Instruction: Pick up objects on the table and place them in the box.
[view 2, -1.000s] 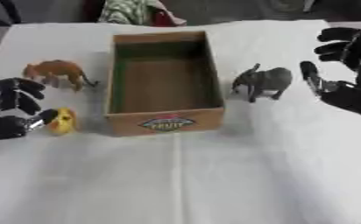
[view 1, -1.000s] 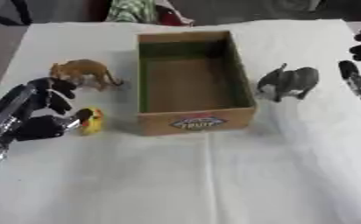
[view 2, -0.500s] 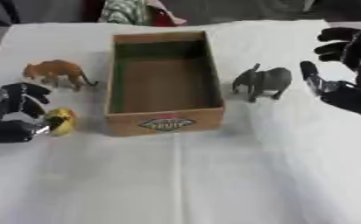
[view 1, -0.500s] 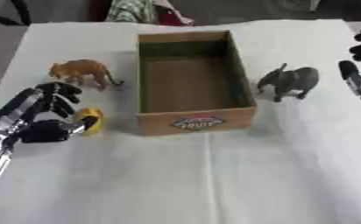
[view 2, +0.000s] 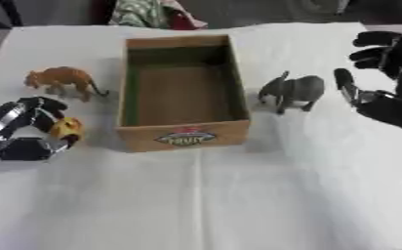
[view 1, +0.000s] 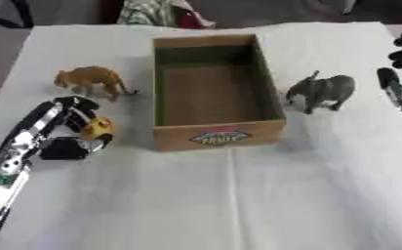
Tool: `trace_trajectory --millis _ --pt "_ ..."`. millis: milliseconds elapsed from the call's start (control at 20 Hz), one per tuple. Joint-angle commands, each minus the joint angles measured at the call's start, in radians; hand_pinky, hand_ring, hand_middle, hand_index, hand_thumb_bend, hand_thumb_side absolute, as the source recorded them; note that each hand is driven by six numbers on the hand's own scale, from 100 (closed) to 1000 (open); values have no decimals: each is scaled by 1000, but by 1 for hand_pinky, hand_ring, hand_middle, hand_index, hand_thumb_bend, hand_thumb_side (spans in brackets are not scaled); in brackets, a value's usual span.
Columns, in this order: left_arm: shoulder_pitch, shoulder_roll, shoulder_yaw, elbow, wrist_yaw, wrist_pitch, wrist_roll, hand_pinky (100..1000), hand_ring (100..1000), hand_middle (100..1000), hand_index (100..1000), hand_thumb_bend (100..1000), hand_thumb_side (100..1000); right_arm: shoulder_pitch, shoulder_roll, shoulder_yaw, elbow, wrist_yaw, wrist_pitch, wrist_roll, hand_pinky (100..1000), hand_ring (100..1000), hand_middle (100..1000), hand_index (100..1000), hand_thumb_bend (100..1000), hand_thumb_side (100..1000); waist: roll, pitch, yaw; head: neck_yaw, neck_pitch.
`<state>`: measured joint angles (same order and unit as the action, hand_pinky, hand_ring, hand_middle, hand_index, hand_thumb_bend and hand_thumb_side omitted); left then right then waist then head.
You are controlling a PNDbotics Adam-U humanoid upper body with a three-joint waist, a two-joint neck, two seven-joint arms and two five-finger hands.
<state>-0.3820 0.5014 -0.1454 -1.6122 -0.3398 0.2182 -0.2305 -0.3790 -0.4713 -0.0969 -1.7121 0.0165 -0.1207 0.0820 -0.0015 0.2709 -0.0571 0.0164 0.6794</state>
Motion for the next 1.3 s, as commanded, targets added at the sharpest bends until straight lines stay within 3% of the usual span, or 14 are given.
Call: trace_trajectory --millis 50,300,450,550,700,850,900,950,1000,1300 --pt "-10 16 -6 4 -50 -7 -18 637 604 626 771 377 100 -13 -28 -2 -12 -5 -4 4 720 712 723 795 297 100 -1 -19 -2 0 -2" --pt "-9 29 -7 3 -128 -14 -59 640 604 628 763 255 100 -14 -28 -1 -11 -5 -3 6 720 713 723 795 290 100 0 -19 -2 -1 -2" --pt "-7 34 1 -6 -185 -22 -55 610 551 582 718 100 100 -13 -27 -2 -10 -5 -3 5 720 712 723 795 283 100 1 -19 -2 -1 -3" --pt "-5 34 5 -12 -223 -27 -40 604 536 564 702 100 100 -12 -27 -2 -10 -5 -2 4 720 712 723 794 282 100 1 -18 -2 -1 -3" --pt "-4 36 9 -19 -278 -32 -14 545 440 444 569 100 191 -13 -27 -3 -10 -4 -2 2 720 713 723 794 280 100 1 -18 -2 -1 -4" --pt "-3 31 9 -20 -320 -36 -5 545 440 444 569 100 191 -13 -27 -3 -10 -4 -1 2 720 713 723 794 280 100 1 -18 -2 -1 -4" --pt "-4 32 11 -21 -328 -37 -3 481 327 292 404 100 220 -13 -27 -3 -10 -4 -1 2 720 713 723 794 278 100 1 -18 -2 -2 -4" --pt "-5 33 15 -26 -340 -37 4 478 321 285 396 100 272 -12 -27 -4 -10 -4 -1 1 720 713 723 794 278 100 1 -18 -2 -3 -4" --pt "-6 33 20 -32 -354 -37 12 473 313 272 370 100 223 -12 -27 -4 -10 -4 -1 1 720 713 724 794 277 100 2 -19 -2 -3 -4" --pt "-25 39 47 -92 -390 -29 58 469 305 267 366 100 202 -10 -29 -4 -10 -4 -1 0 720 713 724 794 275 100 2 -23 -2 -6 -4"
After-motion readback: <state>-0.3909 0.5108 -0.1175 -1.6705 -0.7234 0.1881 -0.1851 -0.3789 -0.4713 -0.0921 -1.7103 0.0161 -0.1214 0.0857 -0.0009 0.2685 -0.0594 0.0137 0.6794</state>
